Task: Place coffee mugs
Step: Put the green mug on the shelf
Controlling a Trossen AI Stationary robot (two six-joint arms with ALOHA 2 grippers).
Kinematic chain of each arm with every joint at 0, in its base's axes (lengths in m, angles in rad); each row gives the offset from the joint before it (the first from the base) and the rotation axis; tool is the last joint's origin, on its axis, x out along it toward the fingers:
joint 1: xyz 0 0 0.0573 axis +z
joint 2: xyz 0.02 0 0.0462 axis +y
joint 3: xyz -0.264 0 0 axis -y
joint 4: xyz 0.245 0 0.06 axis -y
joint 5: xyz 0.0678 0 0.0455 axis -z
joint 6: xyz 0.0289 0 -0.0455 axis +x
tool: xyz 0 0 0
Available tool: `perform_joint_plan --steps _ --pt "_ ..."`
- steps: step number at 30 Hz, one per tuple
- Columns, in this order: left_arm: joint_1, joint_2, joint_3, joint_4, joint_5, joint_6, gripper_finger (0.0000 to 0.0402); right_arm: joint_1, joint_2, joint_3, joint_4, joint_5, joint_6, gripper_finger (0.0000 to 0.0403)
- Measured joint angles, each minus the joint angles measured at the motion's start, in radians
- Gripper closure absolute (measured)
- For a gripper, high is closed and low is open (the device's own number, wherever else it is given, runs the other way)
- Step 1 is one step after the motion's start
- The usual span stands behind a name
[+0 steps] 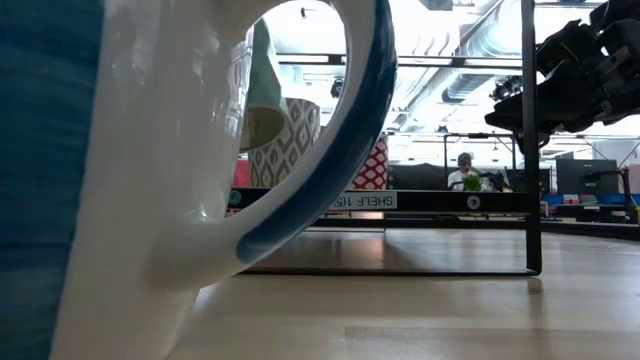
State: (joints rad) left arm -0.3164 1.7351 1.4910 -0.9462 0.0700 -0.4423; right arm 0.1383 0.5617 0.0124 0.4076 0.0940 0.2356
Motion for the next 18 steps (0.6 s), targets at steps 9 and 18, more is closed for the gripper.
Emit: perform_joint_plan --steps 9,18 --pt "-0.001 0.054 -0.002 0.037 0.000 0.000 0.0396 0.000 -0.001 0.000 -0.001 -0.001 0.000 0.0320" --pt "0.014 0.088 -0.001 0.050 0.004 0.010 0.0396 0.000 0.000 0.000 0.009 0.000 -0.008 0.0320"
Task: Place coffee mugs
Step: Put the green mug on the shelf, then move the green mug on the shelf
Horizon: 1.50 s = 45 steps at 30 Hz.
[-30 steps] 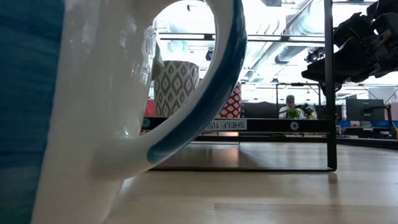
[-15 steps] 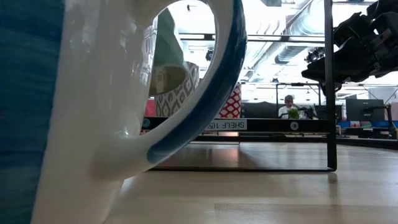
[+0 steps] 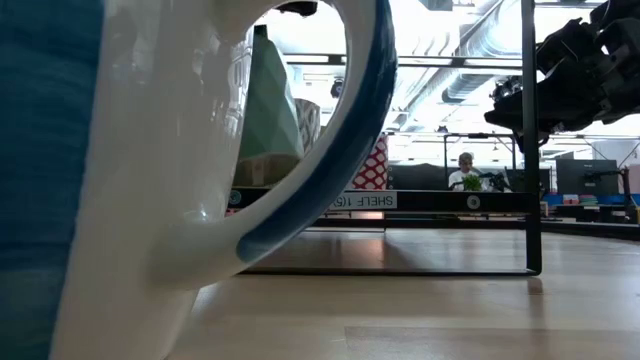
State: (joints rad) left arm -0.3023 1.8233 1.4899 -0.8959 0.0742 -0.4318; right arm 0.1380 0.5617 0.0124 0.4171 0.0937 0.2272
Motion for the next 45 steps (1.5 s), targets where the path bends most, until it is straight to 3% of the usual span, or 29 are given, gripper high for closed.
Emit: perform_joint_plan --steps 15,29,40,45 --pt "0.003 0.010 0.001 0.028 -0.006 0.018 0.0395 0.000 0.000 0.000 0.006 0.000 -0.011 0.0320" --pt "0.027 0.010 0.006 0.036 -0.006 -0.005 0.0340 0.000 0.000 0.000 0.004 0.000 -0.011 0.0320" --pt "0.010 0.008 0.130 -0.019 -0.021 0.026 0.0335 0.000 0.000 0.000 -0.011 -0.023 -0.009 0.0320" --pt "0.000 0.008 0.195 -0.158 -0.127 0.023 0.0335 0.000 0.000 0.000 -0.014 -0.027 -0.008 0.0320"
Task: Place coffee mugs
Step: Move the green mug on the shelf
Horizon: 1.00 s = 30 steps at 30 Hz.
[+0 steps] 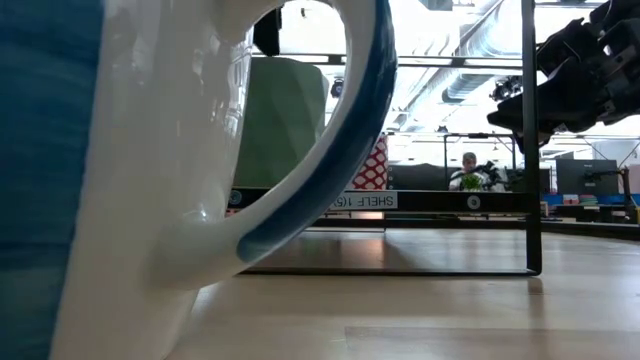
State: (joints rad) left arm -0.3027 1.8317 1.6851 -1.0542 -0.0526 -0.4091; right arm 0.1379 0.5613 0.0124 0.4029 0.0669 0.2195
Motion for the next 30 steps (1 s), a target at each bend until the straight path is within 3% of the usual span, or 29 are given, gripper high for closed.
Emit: perform_joint_plan --steps 14,30 --pt "-0.092 0.000 0.055 -0.039 -0.012 -0.005 0.0336 0.000 0.000 0.000 0.004 -0.008 0.000 0.0320" --pt "-0.093 0.078 0.053 0.011 -0.005 0.011 0.0376 0.000 0.000 0.000 0.002 -0.019 0.008 0.0320"
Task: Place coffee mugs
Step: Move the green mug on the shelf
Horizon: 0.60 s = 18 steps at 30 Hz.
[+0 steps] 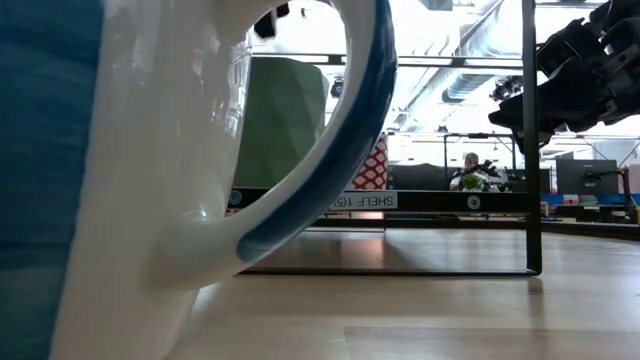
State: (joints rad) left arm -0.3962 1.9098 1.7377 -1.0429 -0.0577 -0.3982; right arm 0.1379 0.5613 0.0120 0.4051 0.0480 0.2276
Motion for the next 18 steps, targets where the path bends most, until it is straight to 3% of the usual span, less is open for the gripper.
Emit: perform_joint_plan --steps 18 --pt "0.006 0.042 -0.001 -0.010 0.000 0.011 0.0375 0.000 0.001 0.000 0.005 -0.006 0.002 0.0320"
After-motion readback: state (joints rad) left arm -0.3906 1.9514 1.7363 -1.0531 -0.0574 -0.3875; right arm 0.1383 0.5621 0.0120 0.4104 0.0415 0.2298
